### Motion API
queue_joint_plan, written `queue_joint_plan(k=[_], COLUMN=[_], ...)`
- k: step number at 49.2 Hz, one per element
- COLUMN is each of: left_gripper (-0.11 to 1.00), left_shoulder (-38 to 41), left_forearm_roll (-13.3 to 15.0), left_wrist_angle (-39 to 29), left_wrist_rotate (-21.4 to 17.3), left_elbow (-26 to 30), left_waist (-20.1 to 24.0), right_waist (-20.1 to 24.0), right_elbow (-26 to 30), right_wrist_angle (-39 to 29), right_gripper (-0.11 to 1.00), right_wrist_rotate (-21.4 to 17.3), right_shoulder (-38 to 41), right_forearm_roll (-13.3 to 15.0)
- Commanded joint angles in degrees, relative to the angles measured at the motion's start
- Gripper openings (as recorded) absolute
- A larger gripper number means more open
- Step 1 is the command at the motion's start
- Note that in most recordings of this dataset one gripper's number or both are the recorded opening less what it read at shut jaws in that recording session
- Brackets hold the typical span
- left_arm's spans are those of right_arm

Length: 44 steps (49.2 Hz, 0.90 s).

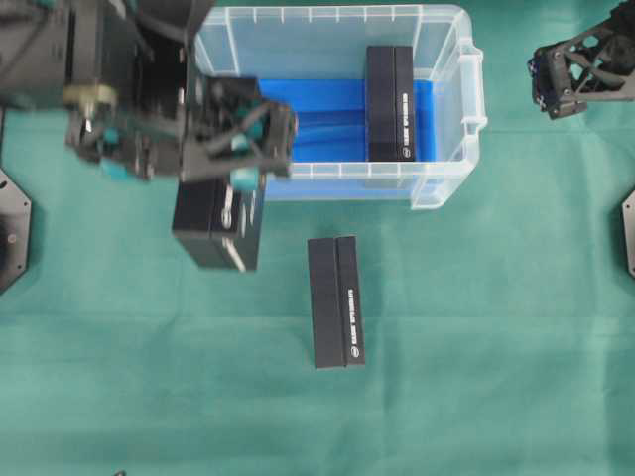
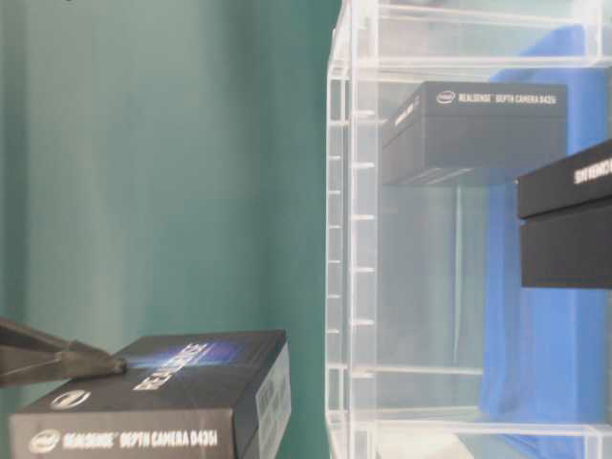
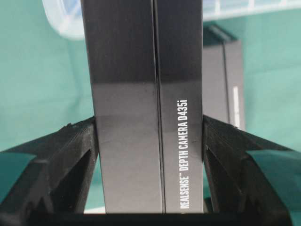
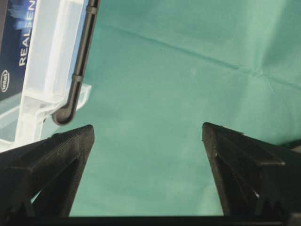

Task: Take out the box from the case.
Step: 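Carry the box forward and lower it left of the first box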

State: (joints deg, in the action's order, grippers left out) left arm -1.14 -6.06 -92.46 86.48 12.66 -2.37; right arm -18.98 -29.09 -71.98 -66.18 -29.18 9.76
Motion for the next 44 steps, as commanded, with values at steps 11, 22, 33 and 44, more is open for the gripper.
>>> queue_joint_plan(k=[11,22,33,44], left_gripper=[0.62,0.62,0.62,0.62], left_shoulder=[-1.5,-1.2,-0.9,-1.0], left_forearm_roll=[-0.8,-1.5,-1.5,-3.3], left_wrist_angle=[0.2,0.2,-0.4,-1.3], left_wrist_rotate=[8.3,14.7,18.4,18.4], left_elbow=[0.9,1.1,1.1,0.8], left_waist=[-8.1,-13.0,-16.0,-16.0], right_waist=[1.1,1.7,1.8,2.1], right_elbow=[0.5,0.4,0.4,0.4], right_wrist_angle=[0.3,0.3,0.3,0.1], right_gripper=[0.94,0.94,0.94,0.94], right_wrist_rotate=[-0.4,-0.4,-0.4,-0.4], right_shoulder=[-0.5,-0.6,-0.5,-0.6], right_forearm_roll=[0.2,0.2,0.2,0.2])
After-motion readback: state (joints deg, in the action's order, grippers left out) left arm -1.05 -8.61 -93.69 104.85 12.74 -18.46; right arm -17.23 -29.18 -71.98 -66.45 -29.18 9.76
